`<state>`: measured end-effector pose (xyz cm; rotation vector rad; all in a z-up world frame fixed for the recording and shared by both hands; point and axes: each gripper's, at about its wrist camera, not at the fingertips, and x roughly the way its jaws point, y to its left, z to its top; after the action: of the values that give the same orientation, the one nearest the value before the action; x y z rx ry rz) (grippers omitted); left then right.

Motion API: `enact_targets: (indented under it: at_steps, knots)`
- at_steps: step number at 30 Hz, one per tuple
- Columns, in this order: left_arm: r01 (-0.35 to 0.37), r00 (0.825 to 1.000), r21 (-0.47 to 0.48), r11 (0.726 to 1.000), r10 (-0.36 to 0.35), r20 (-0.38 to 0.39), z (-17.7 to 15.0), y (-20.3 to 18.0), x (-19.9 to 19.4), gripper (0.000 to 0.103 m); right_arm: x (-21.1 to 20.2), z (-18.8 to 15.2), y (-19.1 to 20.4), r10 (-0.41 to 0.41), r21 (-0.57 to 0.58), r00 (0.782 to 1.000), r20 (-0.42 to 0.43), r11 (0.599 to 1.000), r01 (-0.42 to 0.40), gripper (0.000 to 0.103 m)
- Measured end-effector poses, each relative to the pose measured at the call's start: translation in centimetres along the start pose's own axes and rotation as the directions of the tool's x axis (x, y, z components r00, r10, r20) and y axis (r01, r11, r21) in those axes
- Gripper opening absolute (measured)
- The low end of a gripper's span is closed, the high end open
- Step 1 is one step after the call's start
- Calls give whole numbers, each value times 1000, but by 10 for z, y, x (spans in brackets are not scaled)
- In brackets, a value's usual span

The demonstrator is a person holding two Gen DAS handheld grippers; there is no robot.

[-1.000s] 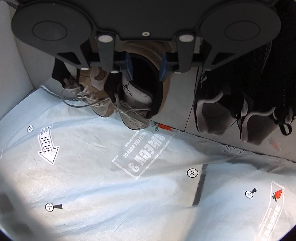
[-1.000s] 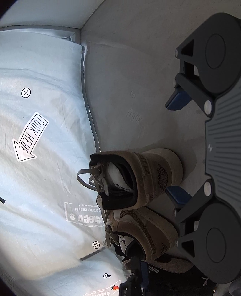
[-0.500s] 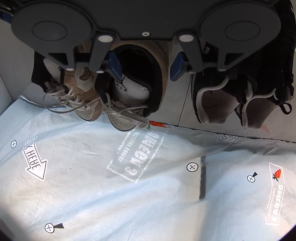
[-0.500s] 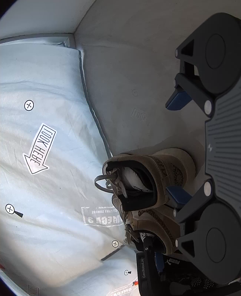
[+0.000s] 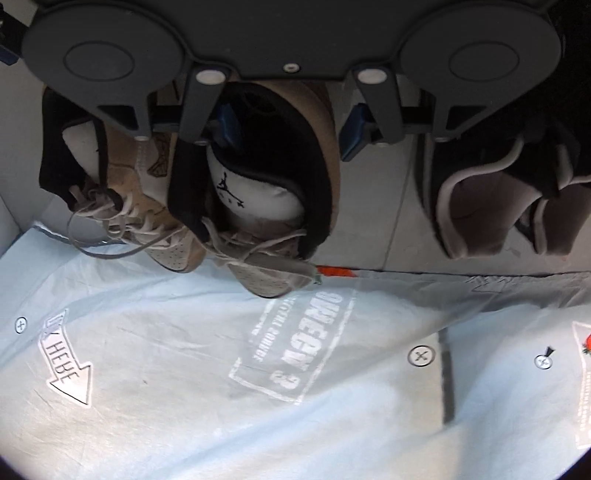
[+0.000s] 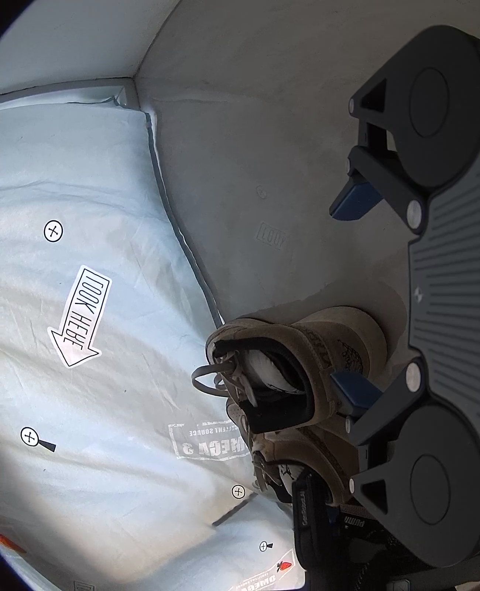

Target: Organize scattered shoes

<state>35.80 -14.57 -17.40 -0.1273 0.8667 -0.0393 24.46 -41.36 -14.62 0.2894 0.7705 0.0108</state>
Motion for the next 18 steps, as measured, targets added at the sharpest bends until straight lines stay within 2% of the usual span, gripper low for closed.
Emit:
enact_targets:
  at_steps: [13, 16, 18]
  knots:
    - [69, 997, 30, 997, -68, -44, -59, -5, -54, 33, -22, -2, -12, -15, 30, 999, 31, 999, 14, 90]
    - [32, 996, 31, 999, -29, -90, -59, -6, -66, 33, -32, -5, -17, -18, 44, 999, 42, 999, 16, 90]
    - [1, 999, 20, 1000, 0, -47, -54, -7, -91, 35, -39, -9, -21, -21, 47, 998, 53, 999, 18, 90]
